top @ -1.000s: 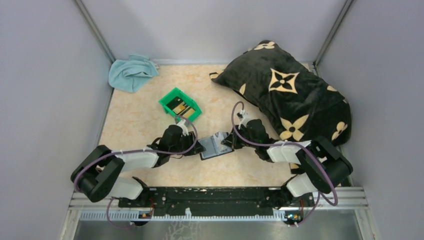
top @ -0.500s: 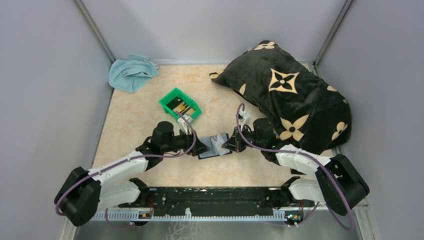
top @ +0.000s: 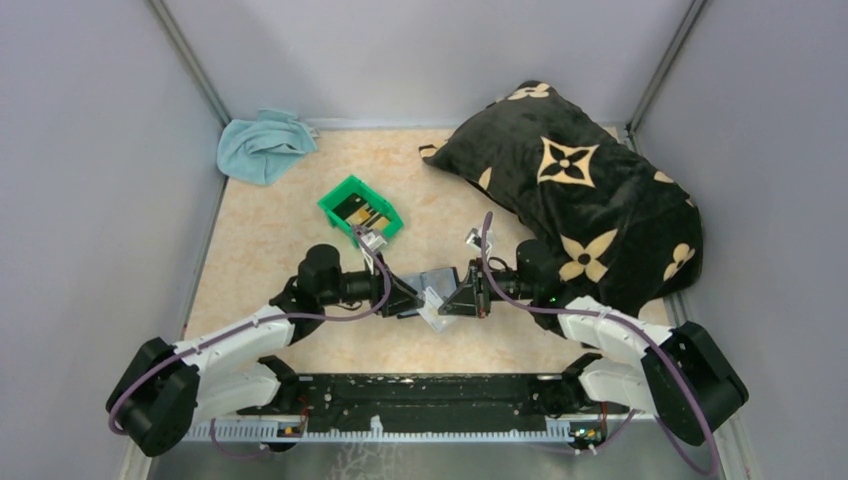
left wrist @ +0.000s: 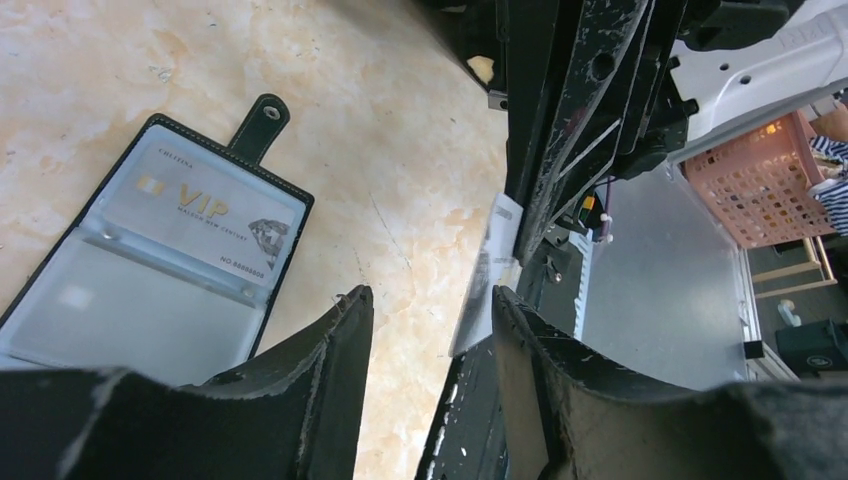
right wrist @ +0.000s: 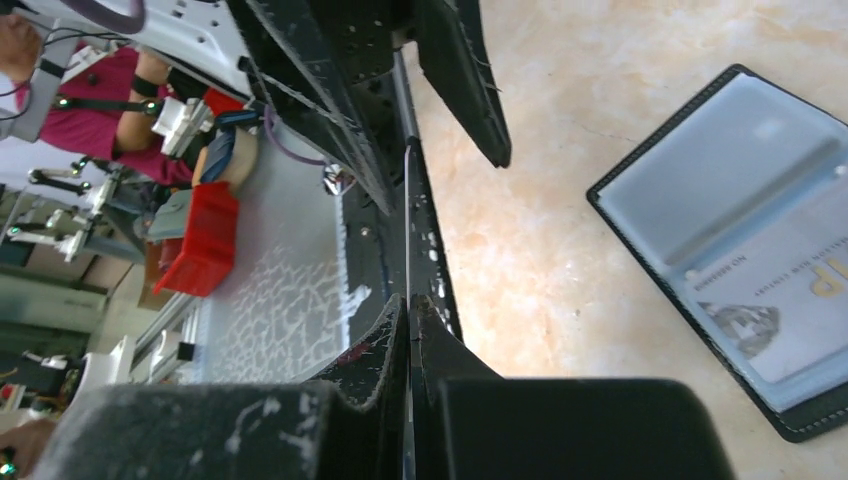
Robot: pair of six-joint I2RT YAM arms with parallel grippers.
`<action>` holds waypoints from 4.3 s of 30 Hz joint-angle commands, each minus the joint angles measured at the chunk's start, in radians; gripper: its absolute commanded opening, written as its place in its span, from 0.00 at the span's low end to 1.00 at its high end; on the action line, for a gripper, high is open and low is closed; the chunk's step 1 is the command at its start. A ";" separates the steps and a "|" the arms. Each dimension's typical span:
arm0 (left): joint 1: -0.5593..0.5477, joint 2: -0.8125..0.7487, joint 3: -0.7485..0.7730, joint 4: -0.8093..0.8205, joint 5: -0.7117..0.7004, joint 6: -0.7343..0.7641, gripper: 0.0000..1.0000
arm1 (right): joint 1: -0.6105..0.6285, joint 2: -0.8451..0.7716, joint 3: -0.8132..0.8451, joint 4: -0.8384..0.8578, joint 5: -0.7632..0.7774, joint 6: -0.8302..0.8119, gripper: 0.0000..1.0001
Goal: Take the credit cards out of the card holder
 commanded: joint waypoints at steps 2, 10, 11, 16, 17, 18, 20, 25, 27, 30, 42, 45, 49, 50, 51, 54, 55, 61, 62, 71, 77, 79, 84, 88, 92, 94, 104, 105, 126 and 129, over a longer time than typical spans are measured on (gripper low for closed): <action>-0.014 -0.018 -0.022 0.094 0.057 -0.005 0.51 | 0.001 -0.012 0.001 0.096 -0.076 0.022 0.00; -0.040 -0.008 -0.021 0.146 0.107 -0.019 0.17 | 0.009 0.044 0.028 0.060 -0.071 0.000 0.00; -0.042 -0.004 -0.021 0.153 0.115 -0.023 0.09 | 0.011 0.051 0.033 0.055 -0.069 -0.002 0.00; -0.047 0.012 -0.032 0.201 0.134 -0.050 0.00 | 0.010 0.055 0.038 0.071 -0.032 -0.005 0.00; -0.047 0.009 -0.038 0.215 0.128 -0.055 0.00 | 0.010 0.045 0.032 0.086 -0.017 0.001 0.09; -0.047 0.001 -0.044 0.225 0.114 -0.064 0.00 | 0.010 0.025 0.026 0.096 -0.001 0.006 0.16; -0.047 -0.023 -0.062 0.245 0.071 -0.078 0.00 | 0.009 -0.013 0.019 0.103 0.042 0.007 0.24; -0.046 -0.102 -0.147 0.396 -0.069 -0.162 0.00 | 0.009 -0.120 -0.034 0.169 0.150 0.032 0.42; -0.046 -0.122 -0.179 0.480 -0.107 -0.203 0.00 | 0.007 -0.160 -0.059 0.215 0.181 0.051 0.44; -0.046 -0.142 -0.208 0.563 -0.202 -0.276 0.00 | 0.007 -0.216 -0.091 0.290 0.238 0.094 0.42; -0.046 -0.077 -0.230 0.836 -0.245 -0.390 0.00 | 0.007 -0.154 -0.093 0.488 0.222 0.158 0.41; -0.046 -0.071 -0.229 0.838 -0.236 -0.397 0.00 | 0.007 -0.135 -0.090 0.519 0.215 0.170 0.36; -0.046 -0.066 -0.231 0.822 -0.232 -0.384 0.00 | 0.008 -0.123 -0.078 0.526 0.209 0.168 0.15; -0.046 -0.067 -0.229 0.814 -0.231 -0.381 0.00 | 0.007 -0.122 -0.074 0.524 0.208 0.167 0.07; -0.046 -0.068 -0.228 0.800 -0.230 -0.376 0.00 | 0.007 -0.122 -0.070 0.523 0.208 0.166 0.00; -0.046 -0.079 -0.221 0.746 -0.242 -0.354 0.02 | 0.007 -0.122 -0.053 0.508 0.215 0.153 0.00; -0.046 -0.088 -0.218 0.720 -0.251 -0.345 0.08 | 0.007 -0.119 -0.043 0.496 0.220 0.147 0.00; -0.046 -0.267 -0.191 0.336 -0.535 -0.274 0.69 | -0.024 -0.039 0.072 0.353 0.243 0.110 0.00; -0.046 -0.310 -0.177 0.184 -0.612 -0.271 0.75 | -0.036 -0.008 0.113 0.296 0.230 0.092 0.00; -0.046 -0.602 -0.160 -0.257 -0.875 -0.272 0.72 | -0.079 0.506 0.847 -0.510 0.161 -0.275 0.00; -0.046 -0.668 -0.139 -0.367 -0.893 -0.261 0.71 | -0.090 0.985 1.488 -1.054 0.088 -0.494 0.00; -0.046 -0.693 -0.137 -0.384 -0.895 -0.250 0.71 | -0.083 1.115 1.731 -1.221 0.111 -0.561 0.00; -0.046 -0.712 -0.143 -0.417 -0.911 -0.234 0.71 | -0.060 1.241 1.925 -1.327 0.136 -0.590 0.00; -0.046 -0.698 -0.162 -0.390 -0.896 -0.240 0.71 | -0.030 1.235 1.885 -1.277 0.133 -0.577 0.00; -0.046 -0.660 -0.172 -0.365 -0.868 -0.258 0.71 | 0.010 1.228 1.836 -1.207 0.143 -0.555 0.00; -0.046 -0.638 -0.174 -0.353 -0.852 -0.268 0.71 | 0.034 1.230 1.828 -1.177 0.152 -0.543 0.00; -0.046 -0.593 -0.180 -0.332 -0.818 -0.260 0.71 | 0.082 1.300 1.876 -1.025 0.185 -0.451 0.00; -0.046 -0.595 -0.180 -0.333 -0.817 -0.259 0.71 | 0.083 1.312 1.888 -1.022 0.184 -0.448 0.00; -0.046 -0.618 -0.175 -0.388 -0.799 -0.270 0.71 | 0.141 1.152 1.523 -0.358 0.470 -0.356 0.38; -0.046 -0.606 -0.192 -0.358 -0.788 -0.272 0.71 | 0.141 1.063 1.390 -0.266 0.535 -0.373 0.38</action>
